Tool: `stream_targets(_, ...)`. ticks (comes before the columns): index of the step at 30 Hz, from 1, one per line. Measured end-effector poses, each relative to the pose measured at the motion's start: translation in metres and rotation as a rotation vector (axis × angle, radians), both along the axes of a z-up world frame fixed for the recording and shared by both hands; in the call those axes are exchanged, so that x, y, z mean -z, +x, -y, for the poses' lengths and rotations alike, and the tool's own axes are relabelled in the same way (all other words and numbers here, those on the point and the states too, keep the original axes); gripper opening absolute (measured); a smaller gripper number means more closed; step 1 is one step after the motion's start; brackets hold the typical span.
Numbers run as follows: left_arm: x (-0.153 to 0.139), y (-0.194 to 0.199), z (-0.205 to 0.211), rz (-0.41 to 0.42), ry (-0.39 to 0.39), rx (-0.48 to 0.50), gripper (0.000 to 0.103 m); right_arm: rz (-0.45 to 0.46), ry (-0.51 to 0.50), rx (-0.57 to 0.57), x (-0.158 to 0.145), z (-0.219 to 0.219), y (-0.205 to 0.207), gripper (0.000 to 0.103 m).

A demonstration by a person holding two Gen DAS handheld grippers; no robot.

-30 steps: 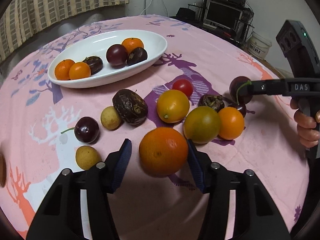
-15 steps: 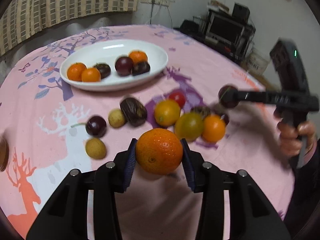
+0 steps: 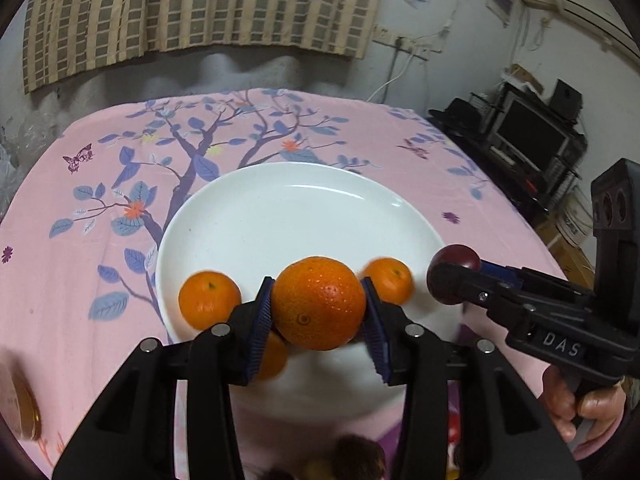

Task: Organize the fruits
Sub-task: 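Carry both fruits over the white plate and open both grippers to release them, then move both open grippers back to the fruit pile, right gripper toward a large tangerine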

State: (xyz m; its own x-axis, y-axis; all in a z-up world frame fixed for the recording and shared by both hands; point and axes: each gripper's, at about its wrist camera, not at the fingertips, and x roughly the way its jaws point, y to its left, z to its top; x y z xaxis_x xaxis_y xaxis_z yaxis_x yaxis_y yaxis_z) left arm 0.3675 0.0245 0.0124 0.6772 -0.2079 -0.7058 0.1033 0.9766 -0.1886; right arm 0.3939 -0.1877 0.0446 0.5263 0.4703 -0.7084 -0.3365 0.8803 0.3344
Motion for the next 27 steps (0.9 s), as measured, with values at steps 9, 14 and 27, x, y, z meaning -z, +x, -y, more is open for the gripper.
stream_targets(9,0.015,0.048,-0.01,-0.093,-0.005,-0.071,0.045,-0.02,0.011,0.007,0.007,-0.003,0.027,0.051)
stream_targets(14,-0.008,0.023,-0.017,-0.028,-0.013,-0.12,0.075,-0.008,0.05,-0.008,-0.014,0.008,0.007,0.053)
stream_targets(27,0.003,-0.114,-0.069,0.023,-0.022,-0.325,0.098,0.109,-0.109,-0.091,-0.013,0.011,-0.129,0.066)
